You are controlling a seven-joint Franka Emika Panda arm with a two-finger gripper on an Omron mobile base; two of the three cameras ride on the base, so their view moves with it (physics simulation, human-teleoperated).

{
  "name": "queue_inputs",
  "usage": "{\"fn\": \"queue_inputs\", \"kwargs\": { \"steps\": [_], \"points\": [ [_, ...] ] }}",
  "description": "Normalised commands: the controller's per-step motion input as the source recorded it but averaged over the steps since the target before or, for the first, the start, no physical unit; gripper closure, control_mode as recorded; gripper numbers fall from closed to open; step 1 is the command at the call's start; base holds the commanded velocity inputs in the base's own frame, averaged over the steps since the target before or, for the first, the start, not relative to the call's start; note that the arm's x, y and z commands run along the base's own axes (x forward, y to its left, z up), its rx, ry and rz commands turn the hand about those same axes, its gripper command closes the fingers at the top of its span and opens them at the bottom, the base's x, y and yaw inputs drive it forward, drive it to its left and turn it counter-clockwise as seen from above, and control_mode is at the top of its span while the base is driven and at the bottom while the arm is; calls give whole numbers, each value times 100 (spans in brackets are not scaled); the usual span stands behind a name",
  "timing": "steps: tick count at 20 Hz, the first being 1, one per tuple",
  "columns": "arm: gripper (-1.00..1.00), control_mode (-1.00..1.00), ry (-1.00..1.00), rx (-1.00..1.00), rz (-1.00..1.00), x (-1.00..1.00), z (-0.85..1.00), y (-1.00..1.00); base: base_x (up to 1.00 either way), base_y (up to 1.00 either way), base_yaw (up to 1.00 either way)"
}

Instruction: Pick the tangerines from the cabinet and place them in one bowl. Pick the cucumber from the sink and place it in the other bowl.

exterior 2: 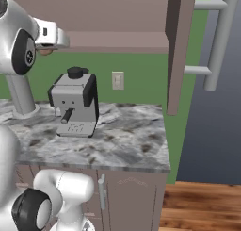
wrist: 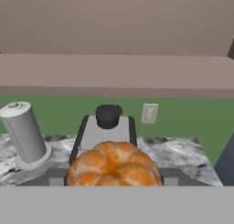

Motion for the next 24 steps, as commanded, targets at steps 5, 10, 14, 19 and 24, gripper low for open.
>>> {"fn": "queue_inputs", "kwargs": {
  "steps": [5,10,14,19,24],
  "points": [
    [100,-100,15,0,-7,-59,-20,0,0,0,0],
    [100,-100,15,0,-5,-39,-29,0,0,0,0],
    [100,-100,12,0,-1,-58,-40,0,0,0,0],
    [100,-100,10,0,0,-58,-55,0,0,0,0],
    [100,-100,13,0,0,-8,-66,0,0,0,0]
  ]
}}
